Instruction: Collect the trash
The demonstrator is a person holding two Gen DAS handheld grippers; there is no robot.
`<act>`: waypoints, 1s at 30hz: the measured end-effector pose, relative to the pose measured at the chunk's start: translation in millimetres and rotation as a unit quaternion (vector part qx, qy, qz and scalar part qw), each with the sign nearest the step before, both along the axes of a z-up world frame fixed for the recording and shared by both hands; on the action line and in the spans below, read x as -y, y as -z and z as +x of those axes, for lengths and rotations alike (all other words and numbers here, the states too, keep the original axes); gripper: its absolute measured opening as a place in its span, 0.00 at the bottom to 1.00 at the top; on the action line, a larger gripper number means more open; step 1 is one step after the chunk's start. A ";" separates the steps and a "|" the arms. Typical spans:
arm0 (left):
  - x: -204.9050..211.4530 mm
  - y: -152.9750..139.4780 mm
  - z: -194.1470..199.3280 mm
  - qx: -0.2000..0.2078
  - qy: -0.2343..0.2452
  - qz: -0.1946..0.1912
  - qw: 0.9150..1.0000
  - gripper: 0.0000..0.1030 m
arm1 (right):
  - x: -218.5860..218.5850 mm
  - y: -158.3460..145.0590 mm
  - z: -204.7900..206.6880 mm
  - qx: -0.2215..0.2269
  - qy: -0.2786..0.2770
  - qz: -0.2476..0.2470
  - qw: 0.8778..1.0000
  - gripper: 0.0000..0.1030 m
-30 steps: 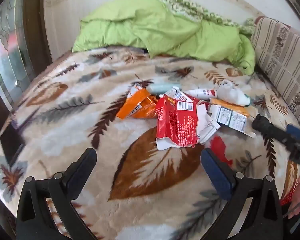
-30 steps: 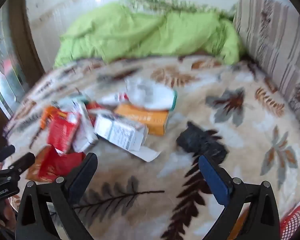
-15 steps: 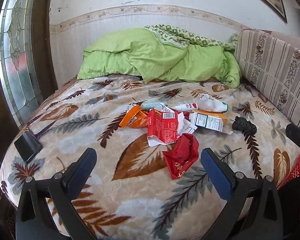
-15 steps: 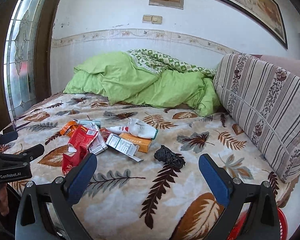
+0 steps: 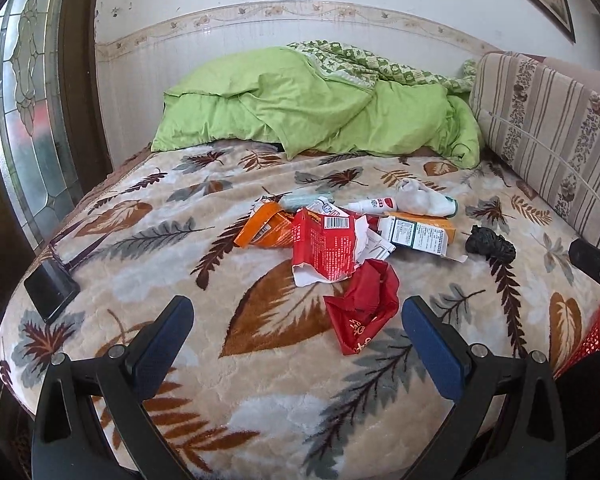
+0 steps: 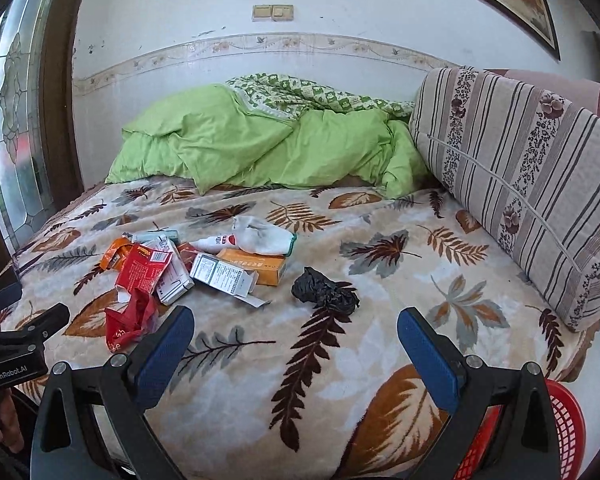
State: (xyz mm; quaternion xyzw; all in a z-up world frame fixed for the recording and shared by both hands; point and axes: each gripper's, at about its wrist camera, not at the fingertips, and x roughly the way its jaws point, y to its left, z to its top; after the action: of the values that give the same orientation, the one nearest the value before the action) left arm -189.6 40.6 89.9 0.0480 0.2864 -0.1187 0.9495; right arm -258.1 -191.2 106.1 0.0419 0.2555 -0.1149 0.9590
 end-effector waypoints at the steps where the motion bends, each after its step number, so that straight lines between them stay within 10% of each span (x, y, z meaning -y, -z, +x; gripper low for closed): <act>1: 0.0 0.0 0.0 0.000 0.000 0.001 1.000 1.00 | -0.1 -0.1 -0.2 0.000 0.000 0.000 1.000 0.99; 30: -0.5 -0.4 -0.5 0.000 -0.001 0.000 1.000 1.00 | -0.2 0.6 5.6 -0.015 -0.004 -0.004 1.000 0.99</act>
State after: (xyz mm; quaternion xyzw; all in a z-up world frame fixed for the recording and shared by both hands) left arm -190.1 41.1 90.3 0.0482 0.2866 -0.1179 0.9495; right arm -252.5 -191.0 105.5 0.0352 0.2693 -0.1129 0.9558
